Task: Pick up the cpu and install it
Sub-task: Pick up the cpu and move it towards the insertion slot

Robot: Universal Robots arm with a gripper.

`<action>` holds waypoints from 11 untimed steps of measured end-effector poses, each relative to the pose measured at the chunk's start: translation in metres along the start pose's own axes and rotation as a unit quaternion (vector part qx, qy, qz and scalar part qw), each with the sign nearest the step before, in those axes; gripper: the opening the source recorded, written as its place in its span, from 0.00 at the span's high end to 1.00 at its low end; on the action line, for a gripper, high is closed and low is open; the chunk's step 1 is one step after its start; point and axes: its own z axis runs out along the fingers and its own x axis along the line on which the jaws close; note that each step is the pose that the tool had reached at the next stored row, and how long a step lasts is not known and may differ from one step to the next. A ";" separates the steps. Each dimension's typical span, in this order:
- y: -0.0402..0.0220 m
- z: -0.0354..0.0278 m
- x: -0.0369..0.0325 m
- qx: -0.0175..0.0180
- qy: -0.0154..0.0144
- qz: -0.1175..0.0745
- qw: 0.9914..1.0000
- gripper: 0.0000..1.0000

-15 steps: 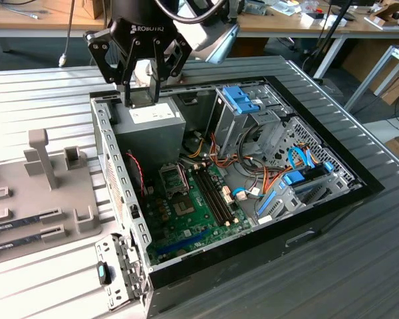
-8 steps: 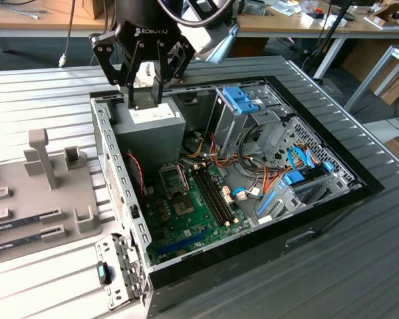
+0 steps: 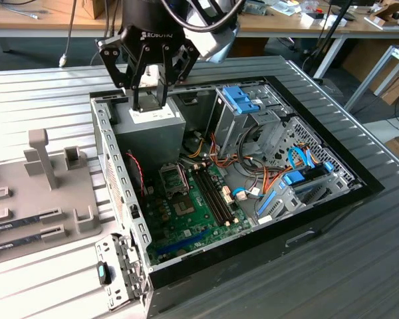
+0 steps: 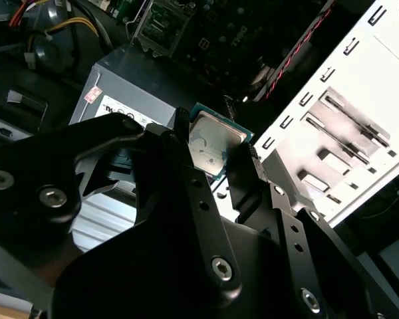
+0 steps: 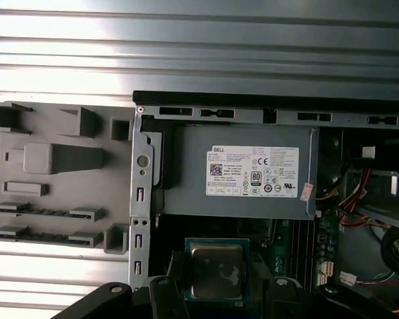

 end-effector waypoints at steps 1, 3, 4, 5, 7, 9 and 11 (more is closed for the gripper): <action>-0.0002 0.0003 -0.0005 0.000 0.000 0.000 1.000 0.53; -0.0005 0.0009 -0.0015 0.000 0.000 0.000 1.000 0.53; -0.0006 0.0011 -0.0018 0.000 0.000 0.000 1.000 0.53; -0.0008 0.0015 -0.0024 0.000 0.000 0.000 1.000 0.53; -0.0011 0.0020 -0.0033 0.000 0.000 0.000 1.000 0.53; -0.0014 0.0026 -0.0043 0.000 0.000 0.000 1.000 0.53; -0.0017 0.0030 -0.0050 0.000 0.000 0.000 1.000 0.53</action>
